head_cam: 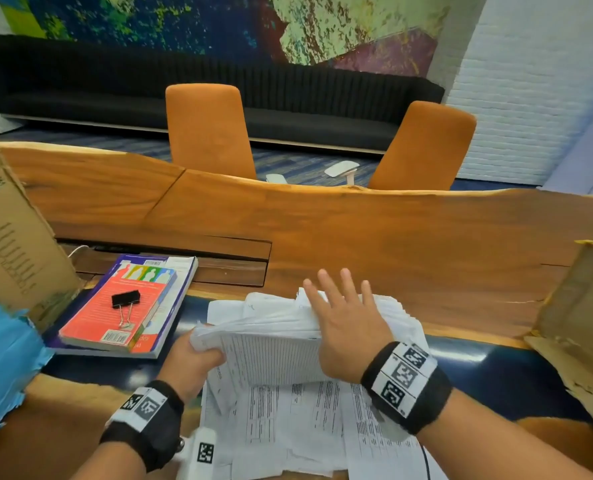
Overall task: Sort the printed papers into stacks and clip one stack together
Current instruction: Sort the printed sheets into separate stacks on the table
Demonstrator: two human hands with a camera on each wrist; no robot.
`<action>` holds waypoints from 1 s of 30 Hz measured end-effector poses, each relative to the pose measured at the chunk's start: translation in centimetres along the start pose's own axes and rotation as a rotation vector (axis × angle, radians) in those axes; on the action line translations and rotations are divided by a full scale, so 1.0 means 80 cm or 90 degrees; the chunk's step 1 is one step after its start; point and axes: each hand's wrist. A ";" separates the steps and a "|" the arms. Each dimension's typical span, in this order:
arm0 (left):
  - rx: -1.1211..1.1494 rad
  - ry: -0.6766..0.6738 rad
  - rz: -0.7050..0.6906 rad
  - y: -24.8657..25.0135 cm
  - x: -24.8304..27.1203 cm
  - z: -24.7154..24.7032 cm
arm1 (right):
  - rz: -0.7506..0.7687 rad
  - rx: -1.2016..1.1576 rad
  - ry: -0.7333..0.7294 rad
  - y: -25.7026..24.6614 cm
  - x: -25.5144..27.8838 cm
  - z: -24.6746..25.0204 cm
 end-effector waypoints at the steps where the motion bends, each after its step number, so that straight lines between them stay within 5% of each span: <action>1: 0.000 0.004 -0.003 0.000 0.000 -0.001 | 0.004 0.043 -0.058 -0.008 -0.005 -0.004; 10: -0.007 0.005 -0.001 0.003 0.003 -0.001 | 0.088 0.028 -0.082 -0.031 -0.016 0.015; 14: 0.019 0.015 0.006 0.018 0.014 0.002 | 0.112 -0.028 -0.025 -0.014 -0.007 0.032; 21: 0.075 0.152 -0.087 0.051 0.015 0.043 | 0.114 -0.475 0.044 0.041 0.027 0.057; 23: 0.180 0.103 -0.114 0.051 0.020 0.036 | 0.112 -0.662 0.045 0.037 0.024 0.030; 26: 0.331 -0.006 -0.022 0.031 0.032 0.012 | 0.075 -0.931 -0.019 0.007 0.012 -0.032; 30: 0.340 0.047 0.140 -0.026 0.044 0.002 | 0.011 -1.015 -0.160 -0.038 -0.001 -0.115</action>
Point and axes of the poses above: each hand's wrist, its own x-axis away from the middle knuckle, its own z-axis out of the back of the hand, y = z × x, and after that the axes turned 12 degrees about -y, right-handed
